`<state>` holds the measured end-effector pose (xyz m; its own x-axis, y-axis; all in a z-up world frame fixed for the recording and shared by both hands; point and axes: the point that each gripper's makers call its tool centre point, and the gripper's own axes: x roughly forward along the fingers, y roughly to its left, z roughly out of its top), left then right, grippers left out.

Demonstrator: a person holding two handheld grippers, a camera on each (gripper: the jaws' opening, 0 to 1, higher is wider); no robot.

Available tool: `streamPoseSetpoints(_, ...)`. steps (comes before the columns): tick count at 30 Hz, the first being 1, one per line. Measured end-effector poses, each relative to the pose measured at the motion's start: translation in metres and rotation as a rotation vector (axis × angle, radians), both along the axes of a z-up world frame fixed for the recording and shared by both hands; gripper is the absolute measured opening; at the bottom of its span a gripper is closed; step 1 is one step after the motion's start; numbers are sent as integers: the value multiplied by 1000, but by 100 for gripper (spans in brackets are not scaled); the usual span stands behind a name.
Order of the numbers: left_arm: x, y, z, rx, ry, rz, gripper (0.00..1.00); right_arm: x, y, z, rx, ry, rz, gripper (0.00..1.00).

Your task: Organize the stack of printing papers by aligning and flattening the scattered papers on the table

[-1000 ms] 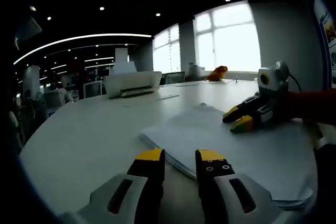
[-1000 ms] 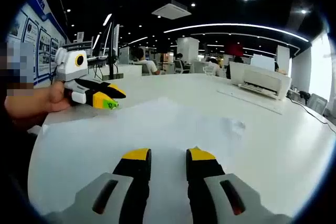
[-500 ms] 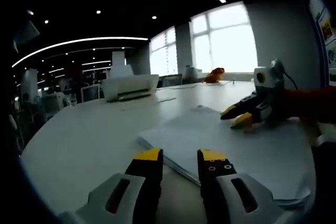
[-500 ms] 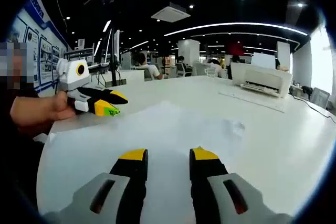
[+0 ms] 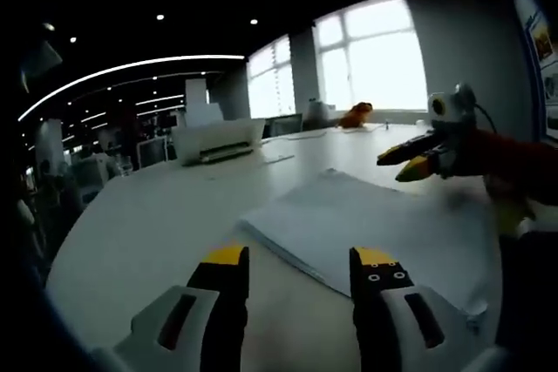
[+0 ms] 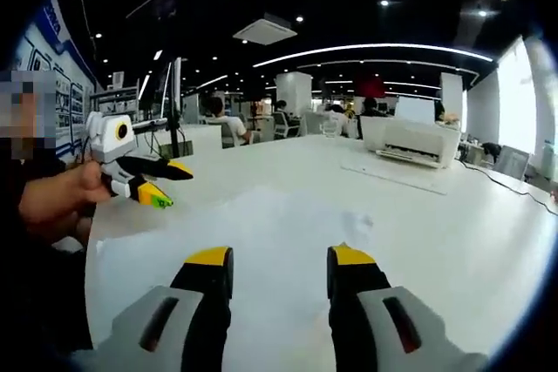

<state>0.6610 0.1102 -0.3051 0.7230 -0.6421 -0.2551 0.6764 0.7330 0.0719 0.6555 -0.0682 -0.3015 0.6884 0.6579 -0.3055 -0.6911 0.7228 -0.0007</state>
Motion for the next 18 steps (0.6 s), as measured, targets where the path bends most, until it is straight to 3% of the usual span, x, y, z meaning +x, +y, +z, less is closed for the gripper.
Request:
streamPoseSetpoints(4,-10,4,0,-5,25,-11,52,-11,2,-3,-15,23,-2,42)
streamPoseSetpoints(13,-31,9,13,-16,31,-42,59,-31,-3,7,29,5,-8,48)
streamPoseSetpoints(18,-35,17,7,10,43,-41,58,-40,-6,8,39,-2,-11,49)
